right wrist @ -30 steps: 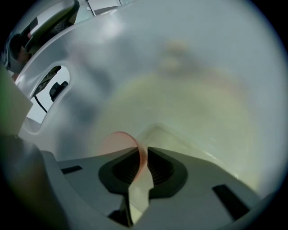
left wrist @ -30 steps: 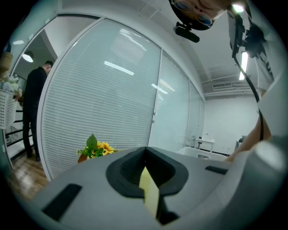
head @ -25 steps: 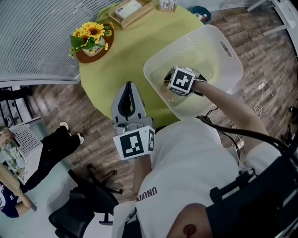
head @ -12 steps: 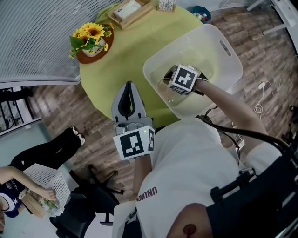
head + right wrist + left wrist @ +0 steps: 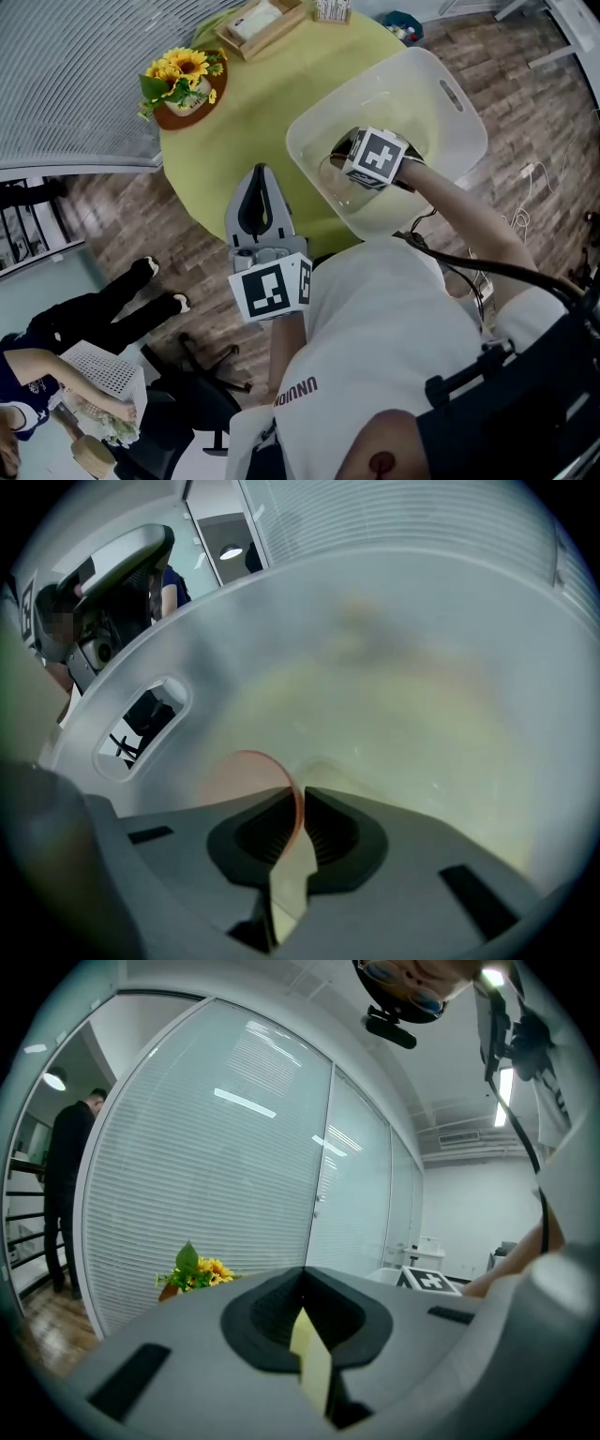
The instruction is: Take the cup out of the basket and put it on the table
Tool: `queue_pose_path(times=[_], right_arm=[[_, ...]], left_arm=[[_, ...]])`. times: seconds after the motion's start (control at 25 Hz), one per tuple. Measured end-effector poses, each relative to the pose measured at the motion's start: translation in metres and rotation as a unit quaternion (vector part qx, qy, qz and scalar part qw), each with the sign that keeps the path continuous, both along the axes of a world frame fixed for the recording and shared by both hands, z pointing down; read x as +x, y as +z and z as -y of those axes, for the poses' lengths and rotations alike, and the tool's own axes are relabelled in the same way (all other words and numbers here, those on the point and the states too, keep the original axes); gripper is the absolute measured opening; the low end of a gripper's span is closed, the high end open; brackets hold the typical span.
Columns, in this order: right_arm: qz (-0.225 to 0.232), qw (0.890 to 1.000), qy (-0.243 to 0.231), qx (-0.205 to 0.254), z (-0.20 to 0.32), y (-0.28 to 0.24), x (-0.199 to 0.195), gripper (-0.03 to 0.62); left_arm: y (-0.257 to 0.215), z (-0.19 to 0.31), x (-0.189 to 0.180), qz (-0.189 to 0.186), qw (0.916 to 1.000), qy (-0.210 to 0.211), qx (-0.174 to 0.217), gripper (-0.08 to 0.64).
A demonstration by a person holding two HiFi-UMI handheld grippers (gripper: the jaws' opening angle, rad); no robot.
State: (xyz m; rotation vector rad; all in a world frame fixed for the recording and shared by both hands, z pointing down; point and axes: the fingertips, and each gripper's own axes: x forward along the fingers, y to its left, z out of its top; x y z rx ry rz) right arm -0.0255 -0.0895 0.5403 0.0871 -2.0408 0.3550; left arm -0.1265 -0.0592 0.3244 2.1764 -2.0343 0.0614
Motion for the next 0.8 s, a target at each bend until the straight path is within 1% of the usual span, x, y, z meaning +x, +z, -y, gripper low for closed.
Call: queue_pose_path(times=[0.24,0.8], right_arm=[[0.012,1.000,0.009,0.013,0.005,-0.011,0.000,0.039],[0.051,0.997,0.048,0.018,0.011,-0.033,0.009,0.037]], left_arm=[[0.000,0.001,-0.001,0.000,1.0000,0.001,0.001,0.011],[-0.001,0.003,0.005,0.004,0.9999,0.009,0.002,0.011]])
